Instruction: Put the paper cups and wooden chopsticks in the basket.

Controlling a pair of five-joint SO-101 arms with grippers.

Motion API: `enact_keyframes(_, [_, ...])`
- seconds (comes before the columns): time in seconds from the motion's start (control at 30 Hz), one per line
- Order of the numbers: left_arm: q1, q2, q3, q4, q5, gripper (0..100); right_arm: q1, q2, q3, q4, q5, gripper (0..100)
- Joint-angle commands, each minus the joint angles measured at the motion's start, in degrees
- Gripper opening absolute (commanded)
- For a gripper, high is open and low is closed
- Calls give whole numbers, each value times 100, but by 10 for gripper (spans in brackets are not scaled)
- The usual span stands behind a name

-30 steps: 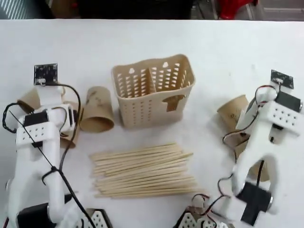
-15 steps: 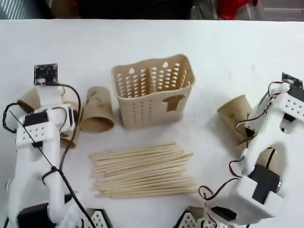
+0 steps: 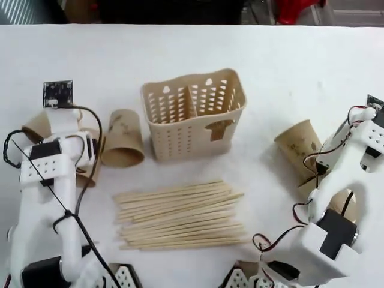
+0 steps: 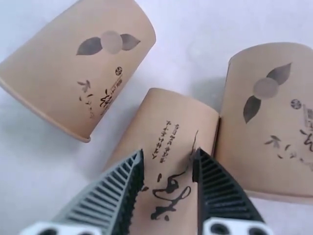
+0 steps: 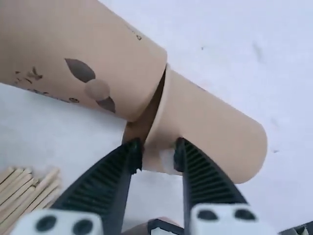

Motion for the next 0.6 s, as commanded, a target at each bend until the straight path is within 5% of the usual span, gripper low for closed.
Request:
enact_keyframes(0.0, [57, 110, 220, -9, 62, 174, 84, -57, -149, -22, -9, 41])
enact_keyframes(0.57, [57, 110, 220, -9, 62, 174, 558, -66, -387, -92, 1064, 16])
